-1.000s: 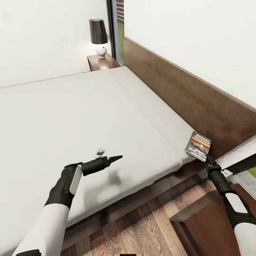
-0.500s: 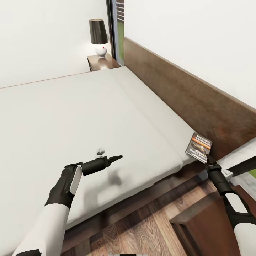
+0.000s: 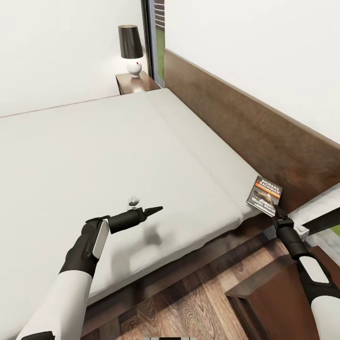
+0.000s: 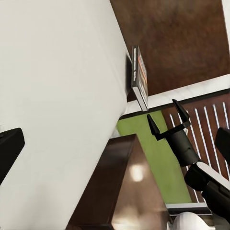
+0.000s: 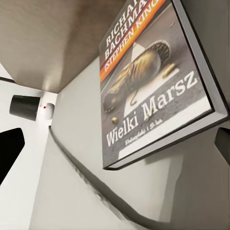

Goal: In the bedroom, move the book from the bed onto either nightstand, and place the two sandals side by side next to the bed.

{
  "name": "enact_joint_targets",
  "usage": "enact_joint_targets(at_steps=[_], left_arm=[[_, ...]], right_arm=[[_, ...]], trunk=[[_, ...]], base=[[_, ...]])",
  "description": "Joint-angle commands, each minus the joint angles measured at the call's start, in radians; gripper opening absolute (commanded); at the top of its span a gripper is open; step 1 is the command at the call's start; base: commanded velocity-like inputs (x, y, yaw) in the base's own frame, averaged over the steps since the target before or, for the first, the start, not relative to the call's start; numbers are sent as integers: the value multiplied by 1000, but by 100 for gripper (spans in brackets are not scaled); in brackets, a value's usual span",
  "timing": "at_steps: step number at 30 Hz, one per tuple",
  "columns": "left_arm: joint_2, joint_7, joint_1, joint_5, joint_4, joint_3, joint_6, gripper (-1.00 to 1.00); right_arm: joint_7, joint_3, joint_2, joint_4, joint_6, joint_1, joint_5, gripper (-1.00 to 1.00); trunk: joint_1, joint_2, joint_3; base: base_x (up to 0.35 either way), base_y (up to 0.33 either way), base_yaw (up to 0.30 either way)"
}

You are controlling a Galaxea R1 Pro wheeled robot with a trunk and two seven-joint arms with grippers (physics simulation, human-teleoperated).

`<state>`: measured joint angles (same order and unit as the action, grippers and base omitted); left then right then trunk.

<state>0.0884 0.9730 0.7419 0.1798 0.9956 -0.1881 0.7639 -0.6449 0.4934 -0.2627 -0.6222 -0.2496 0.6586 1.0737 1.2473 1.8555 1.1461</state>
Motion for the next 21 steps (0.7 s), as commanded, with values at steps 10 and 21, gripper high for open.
enact_joint_targets(at_steps=[10, 21], left_arm=[[2, 3, 1, 1, 0, -2, 6, 100], [2, 3, 1, 1, 1, -2, 7, 100]], right_arm=[[-2, 2, 0, 1, -10, 1, 9, 100], [-2, 2, 0, 1, -10, 1, 9, 100]], trunk=[[27, 49, 23], [54, 98, 45]], base=[[0, 0, 0], [0, 0, 0]])
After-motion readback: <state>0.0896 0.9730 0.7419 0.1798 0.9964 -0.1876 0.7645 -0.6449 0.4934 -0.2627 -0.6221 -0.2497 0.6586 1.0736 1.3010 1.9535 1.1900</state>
